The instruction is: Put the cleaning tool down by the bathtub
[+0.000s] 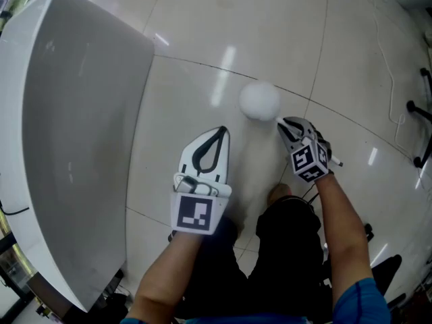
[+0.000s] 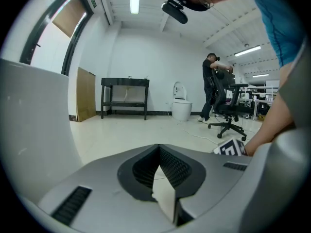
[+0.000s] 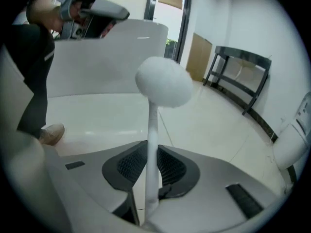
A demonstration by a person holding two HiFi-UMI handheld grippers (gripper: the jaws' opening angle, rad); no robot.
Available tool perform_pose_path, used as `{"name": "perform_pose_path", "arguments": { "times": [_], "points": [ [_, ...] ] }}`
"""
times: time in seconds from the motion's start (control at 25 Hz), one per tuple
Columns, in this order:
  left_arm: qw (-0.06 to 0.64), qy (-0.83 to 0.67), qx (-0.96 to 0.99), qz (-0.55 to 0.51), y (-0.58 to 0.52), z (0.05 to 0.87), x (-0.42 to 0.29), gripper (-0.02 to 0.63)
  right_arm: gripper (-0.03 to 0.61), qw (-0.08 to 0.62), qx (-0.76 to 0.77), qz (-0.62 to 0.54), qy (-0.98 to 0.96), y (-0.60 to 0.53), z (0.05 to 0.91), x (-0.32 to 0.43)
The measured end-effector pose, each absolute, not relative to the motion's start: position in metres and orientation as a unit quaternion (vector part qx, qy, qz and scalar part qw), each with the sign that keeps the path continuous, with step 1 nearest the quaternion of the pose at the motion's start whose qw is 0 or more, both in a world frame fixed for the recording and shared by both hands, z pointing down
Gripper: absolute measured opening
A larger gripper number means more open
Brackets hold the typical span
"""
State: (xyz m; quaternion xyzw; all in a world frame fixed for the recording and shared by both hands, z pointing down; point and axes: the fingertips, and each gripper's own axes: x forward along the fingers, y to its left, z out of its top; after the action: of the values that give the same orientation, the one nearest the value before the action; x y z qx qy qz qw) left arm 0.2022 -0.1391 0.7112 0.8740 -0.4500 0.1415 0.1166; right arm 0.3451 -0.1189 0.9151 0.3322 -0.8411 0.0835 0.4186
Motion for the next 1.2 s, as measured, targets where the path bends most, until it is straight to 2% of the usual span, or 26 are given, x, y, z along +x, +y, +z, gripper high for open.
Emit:
{"name": "perform_pose_path", "arguments": {
  "times": [0.28, 0.56, 0.76, 0.92, 1.2],
  "points": [
    [0.162, -0.467, 0.858, 0.140, -0.101, 0.602, 0.211, 0.000, 0.084, 0.286, 0.453, 0.058, -0.843, -0.125, 0.684, 0.364],
    [0.128, -0.453, 0.877, 0.097, -0.101, 0.438, 0.225, 0.000, 0.084, 0.168, 0.564, 0.051, -0.807, -0.115, 0.466, 0.379],
    [0.131, -0.436, 0.885, 0.100, -0.074, 0.378, 0.219, 0.000, 0.084, 0.109, 0.582, 0.006, -0.806, -0.093, 0.338, 0.376],
    [0.125, -0.443, 0.884, 0.085, -0.052, 0.348, 0.198, 0.000, 0.084, 0.049, 0.593, 0.007, -0.804, -0.063, 0.272, 0.369],
    [0.121, -0.474, 0.870, 0.067, -0.024, 0.316, 0.142, 0.000, 0.084, -0.035, 0.611, 0.062, -0.788, -0.023, 0.226, 0.335]
  ]
}}
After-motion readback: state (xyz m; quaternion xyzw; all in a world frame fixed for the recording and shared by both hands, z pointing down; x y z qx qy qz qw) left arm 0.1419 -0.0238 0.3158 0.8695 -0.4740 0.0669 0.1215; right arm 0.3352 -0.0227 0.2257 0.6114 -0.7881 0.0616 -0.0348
